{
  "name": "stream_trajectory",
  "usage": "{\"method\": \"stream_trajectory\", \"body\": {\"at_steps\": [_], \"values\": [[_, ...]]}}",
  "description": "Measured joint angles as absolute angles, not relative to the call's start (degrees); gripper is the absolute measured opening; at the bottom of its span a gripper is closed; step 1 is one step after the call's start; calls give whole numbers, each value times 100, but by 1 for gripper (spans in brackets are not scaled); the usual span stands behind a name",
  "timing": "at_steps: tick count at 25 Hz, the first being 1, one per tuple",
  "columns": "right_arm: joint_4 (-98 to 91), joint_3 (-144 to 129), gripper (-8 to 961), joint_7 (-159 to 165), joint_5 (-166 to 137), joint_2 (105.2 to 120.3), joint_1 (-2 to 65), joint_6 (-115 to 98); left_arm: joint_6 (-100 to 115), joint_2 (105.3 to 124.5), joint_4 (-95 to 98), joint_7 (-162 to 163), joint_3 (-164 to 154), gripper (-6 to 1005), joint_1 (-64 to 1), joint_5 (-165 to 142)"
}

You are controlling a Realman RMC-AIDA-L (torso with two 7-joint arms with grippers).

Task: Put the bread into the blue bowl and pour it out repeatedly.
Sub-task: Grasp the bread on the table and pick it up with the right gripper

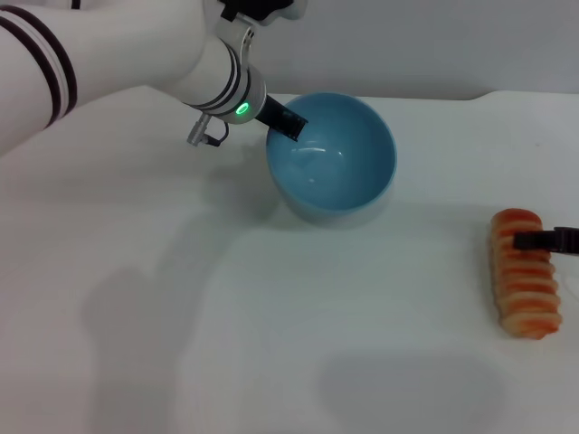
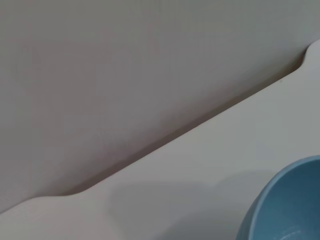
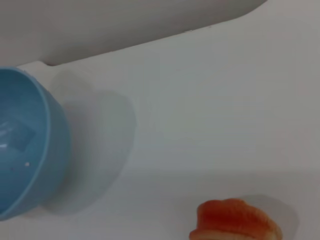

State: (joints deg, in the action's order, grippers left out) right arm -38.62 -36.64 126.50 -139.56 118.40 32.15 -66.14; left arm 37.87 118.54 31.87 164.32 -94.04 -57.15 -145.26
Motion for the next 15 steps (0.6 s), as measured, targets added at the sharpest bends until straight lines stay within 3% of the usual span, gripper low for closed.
{"method": "stream_trajectory", "body": {"at_steps": [15], "values": [[-5208,-3672,311,12088,-12386,11842,3189,-7963,4254,11873,3198,16429,-9460,-2,-5769,-14358]]}}
